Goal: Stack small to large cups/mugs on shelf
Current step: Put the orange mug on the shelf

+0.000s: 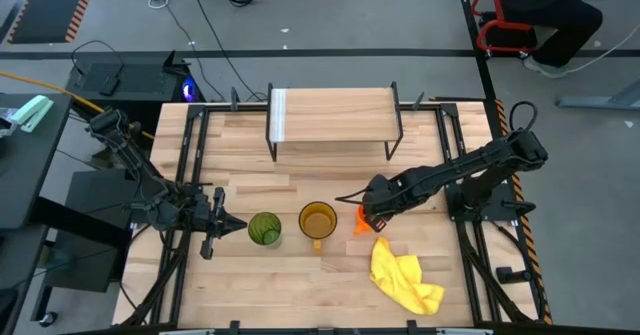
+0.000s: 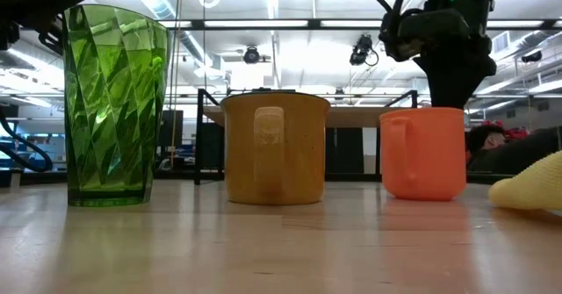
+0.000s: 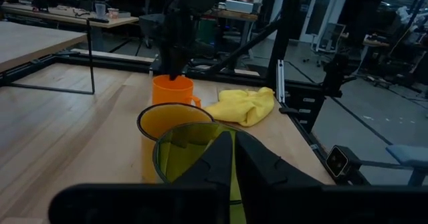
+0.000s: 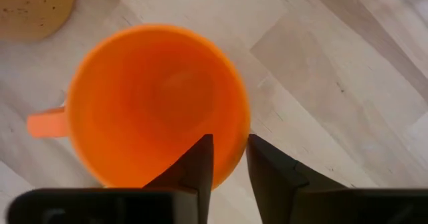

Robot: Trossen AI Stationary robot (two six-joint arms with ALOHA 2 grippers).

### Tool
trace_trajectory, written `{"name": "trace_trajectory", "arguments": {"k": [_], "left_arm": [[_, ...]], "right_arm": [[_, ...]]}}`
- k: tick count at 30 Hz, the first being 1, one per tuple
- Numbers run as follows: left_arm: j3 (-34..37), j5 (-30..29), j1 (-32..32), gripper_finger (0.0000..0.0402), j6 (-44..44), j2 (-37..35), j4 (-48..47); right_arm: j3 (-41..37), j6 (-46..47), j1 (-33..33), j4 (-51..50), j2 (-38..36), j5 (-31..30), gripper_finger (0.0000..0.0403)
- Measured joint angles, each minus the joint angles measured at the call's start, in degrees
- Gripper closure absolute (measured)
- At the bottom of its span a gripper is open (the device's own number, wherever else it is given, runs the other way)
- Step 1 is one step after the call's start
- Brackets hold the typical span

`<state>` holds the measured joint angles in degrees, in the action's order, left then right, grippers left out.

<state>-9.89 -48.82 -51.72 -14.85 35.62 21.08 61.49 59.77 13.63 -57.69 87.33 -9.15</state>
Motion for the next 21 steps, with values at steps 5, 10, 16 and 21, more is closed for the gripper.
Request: {"name": "trace_trajectory", "arguments": {"k": [5, 10, 16, 21], "left_arm": [[0.0, 0.0, 0.0, 0.0371, 0.0, 0.0, 0.0], [0.0, 0.0, 0.0, 0.0379, 0.0, 0.0, 0.0], [0.0, 0.0, 0.0, 0.0383, 0.0, 0.0, 0.0], [0.0, 0.0, 0.0, 0.0377, 0.0, 0.0, 0.0]], "right_arm": [[0.0, 0.1, 0.0, 0.0, 0.0, 0.0, 0.0361], [0.0, -0.4, 0.0, 0.0, 0.0, 0.0, 0.0395], [0.2, -1.5, -1.3, -0.7, 0.0, 0.4, 0.0395], [2.6, -3.0, -2.0, -4.3, -0.2, 0.7, 0.0397]]}}
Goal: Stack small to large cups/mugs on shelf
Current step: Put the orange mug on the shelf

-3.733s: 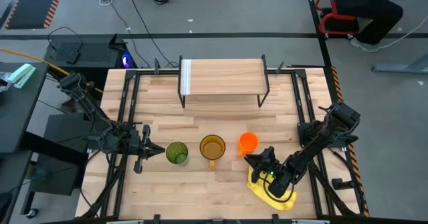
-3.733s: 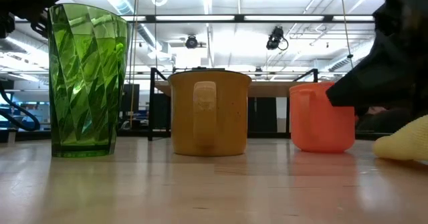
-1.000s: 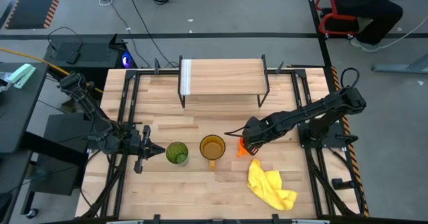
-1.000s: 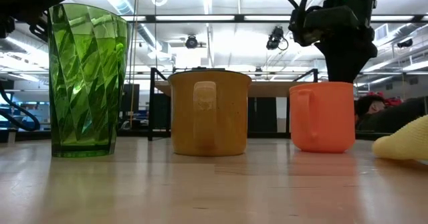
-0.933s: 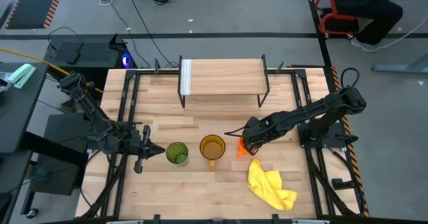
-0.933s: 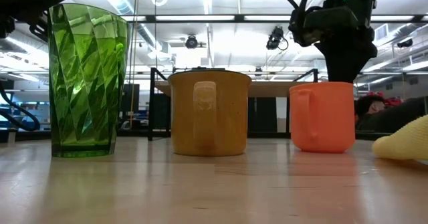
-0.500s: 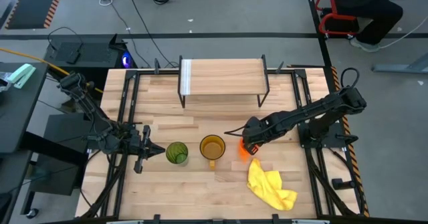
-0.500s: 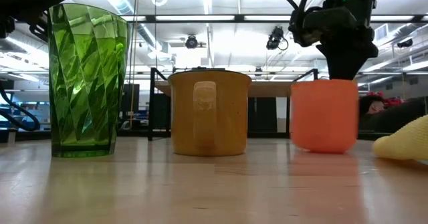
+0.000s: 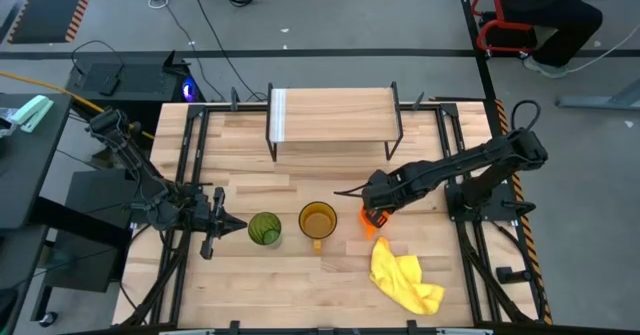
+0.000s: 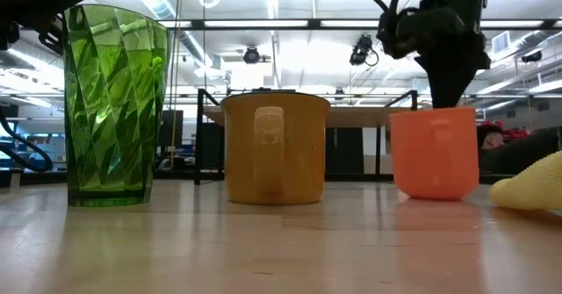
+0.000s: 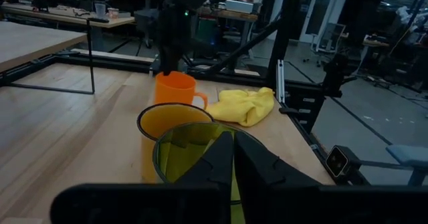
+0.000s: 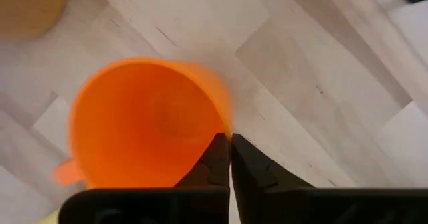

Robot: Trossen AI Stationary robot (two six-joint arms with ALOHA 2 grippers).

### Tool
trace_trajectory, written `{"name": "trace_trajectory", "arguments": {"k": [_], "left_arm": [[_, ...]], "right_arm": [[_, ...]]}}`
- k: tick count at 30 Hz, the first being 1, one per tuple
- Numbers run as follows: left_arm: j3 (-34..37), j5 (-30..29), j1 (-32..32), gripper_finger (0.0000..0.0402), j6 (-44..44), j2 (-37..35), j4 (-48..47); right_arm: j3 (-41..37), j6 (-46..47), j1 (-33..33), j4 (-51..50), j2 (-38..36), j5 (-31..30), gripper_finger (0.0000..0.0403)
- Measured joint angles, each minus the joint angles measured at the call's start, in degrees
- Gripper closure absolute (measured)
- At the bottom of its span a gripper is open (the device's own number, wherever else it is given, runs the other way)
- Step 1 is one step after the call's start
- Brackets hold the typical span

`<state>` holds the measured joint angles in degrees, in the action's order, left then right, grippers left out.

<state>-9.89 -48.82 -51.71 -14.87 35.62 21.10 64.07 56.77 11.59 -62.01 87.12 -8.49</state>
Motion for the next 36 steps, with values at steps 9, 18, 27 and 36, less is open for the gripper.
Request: {"name": "trace_trajectory", "arguments": {"k": [9, 18, 27, 36], "left_arm": [[0.0, 0.0, 0.0, 0.0387, 0.5, 0.0, -0.1], [0.0, 0.0, 0.0, 0.0382, 0.4, 0.0, -0.1], [0.0, 0.0, 0.0, 0.0385, 0.5, 0.0, -0.8], [0.0, 0.0, 0.0, 0.0385, 0.5, 0.0, -0.9]], "right_arm": [[9.6, -3.8, -0.3, -8.1, -0.3, -1.4, 0.04], [20.8, -11.3, -6.8, -15.5, -0.3, -1.5, 0.0402], [35.0, -19.2, -20.8, -22.9, -0.3, -1.6, 0.0402], [44.1, -26.5, -37.6, -22.8, -0.3, -0.8, 0.0403]]}}
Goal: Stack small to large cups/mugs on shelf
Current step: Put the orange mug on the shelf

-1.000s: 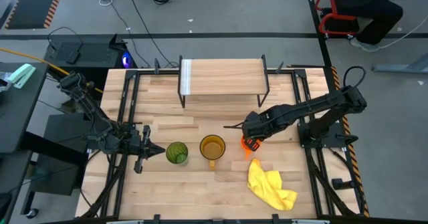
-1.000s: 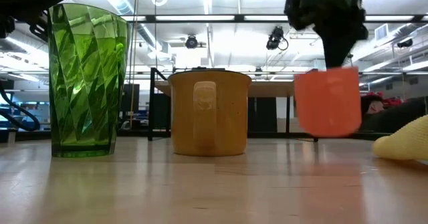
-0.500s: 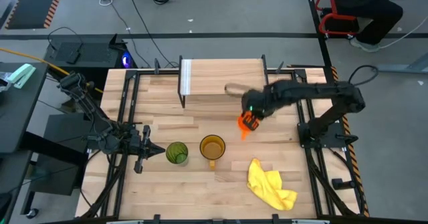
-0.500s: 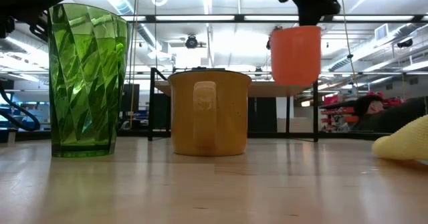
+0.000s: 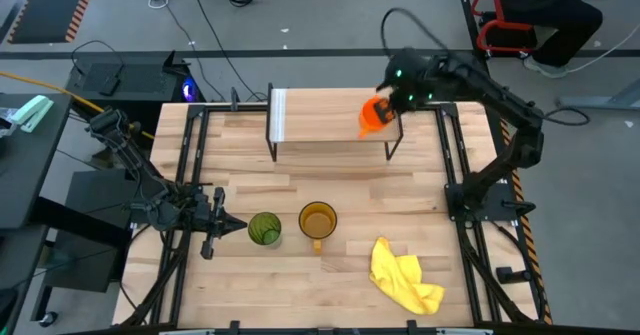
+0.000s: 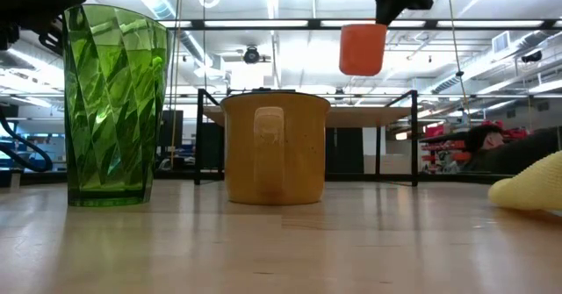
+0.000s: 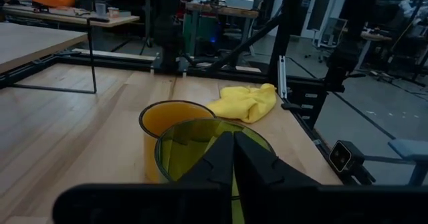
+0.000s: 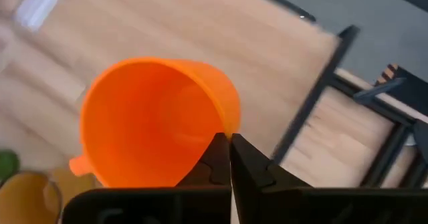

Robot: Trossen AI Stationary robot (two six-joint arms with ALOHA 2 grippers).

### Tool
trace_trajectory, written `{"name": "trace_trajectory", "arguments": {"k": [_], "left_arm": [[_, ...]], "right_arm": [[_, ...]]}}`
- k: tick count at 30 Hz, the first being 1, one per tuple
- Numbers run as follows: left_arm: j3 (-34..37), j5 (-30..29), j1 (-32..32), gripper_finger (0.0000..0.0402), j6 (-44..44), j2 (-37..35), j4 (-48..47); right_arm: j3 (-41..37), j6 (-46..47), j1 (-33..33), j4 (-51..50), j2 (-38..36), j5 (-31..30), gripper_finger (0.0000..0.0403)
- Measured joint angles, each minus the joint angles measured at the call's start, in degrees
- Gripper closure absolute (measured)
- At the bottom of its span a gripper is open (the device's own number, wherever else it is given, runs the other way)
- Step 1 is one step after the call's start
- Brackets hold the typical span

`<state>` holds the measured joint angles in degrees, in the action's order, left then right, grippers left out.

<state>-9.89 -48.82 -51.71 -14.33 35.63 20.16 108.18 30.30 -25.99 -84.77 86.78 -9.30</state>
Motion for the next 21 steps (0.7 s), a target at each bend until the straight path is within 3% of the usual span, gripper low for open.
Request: {"name": "trace_trajectory", "arguments": {"k": [8, 21], "left_arm": [[0.0, 0.0, 0.0, 0.0383, 0.0, 0.0, 0.0], [0.0, 0.0, 0.2, 0.0387, 0.0, 0.0, -0.1]], "right_arm": [[0.1, -7.9, -10.3, -0.9, 3.5, 4.6, 0.0403], [0.0, -14.9, -14.2, 1.3, 10.0, 7.0, 0.0403]]}}
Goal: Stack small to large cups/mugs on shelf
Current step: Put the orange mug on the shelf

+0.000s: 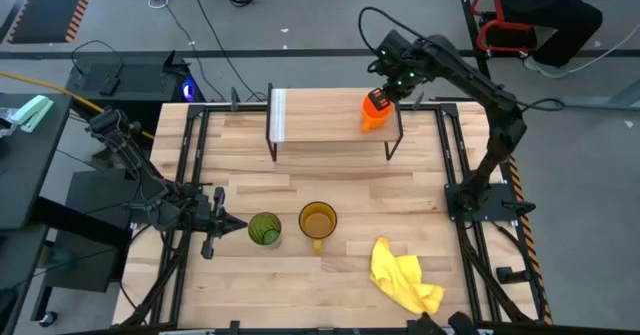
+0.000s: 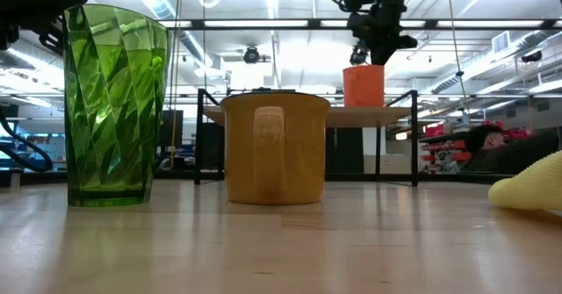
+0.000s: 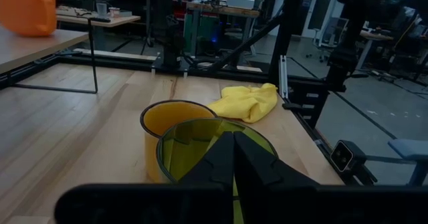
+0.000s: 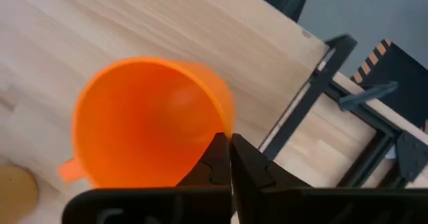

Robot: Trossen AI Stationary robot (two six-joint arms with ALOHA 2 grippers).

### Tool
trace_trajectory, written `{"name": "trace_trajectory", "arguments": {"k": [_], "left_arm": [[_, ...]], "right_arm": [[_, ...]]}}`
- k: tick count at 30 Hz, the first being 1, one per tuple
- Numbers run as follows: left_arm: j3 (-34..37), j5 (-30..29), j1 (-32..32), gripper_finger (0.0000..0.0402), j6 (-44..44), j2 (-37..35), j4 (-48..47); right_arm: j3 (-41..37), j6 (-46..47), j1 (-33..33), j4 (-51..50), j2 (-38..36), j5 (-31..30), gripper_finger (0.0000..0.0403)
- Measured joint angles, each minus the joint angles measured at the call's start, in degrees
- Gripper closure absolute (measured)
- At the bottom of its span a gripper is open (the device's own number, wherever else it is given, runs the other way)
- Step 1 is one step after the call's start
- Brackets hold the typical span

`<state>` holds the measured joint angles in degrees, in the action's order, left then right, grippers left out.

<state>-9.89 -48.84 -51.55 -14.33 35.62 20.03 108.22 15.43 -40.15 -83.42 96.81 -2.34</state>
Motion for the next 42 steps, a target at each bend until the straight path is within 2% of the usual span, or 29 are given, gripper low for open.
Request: {"name": "trace_trajectory", "arguments": {"k": [14, 21, 31, 42], "left_arm": [[0.0, 0.0, 0.0, 0.0391, 0.0, 0.0, -0.4], [0.0, 0.0, 0.0, 0.0378, 0.0, 0.0, -0.4], [0.0, 0.0, 0.0, 0.0389, 0.0, 0.0, -0.6], [0.0, 0.0, 0.0, 0.0378, 0.0, 0.0, -0.7]], "right_arm": [[0.0, -2.2, -1.9, 2.5, -0.6, 4.6, 0.0403], [-0.1, -2.1, -1.8, 2.7, -0.1, 4.6, 0.0403], [-0.1, -2.2, -1.8, 2.9, 0.1, 4.3, 0.0403], [-0.1, -3.2, -1.8, 3.0, 0.1, 3.7, 0.0403]]}}
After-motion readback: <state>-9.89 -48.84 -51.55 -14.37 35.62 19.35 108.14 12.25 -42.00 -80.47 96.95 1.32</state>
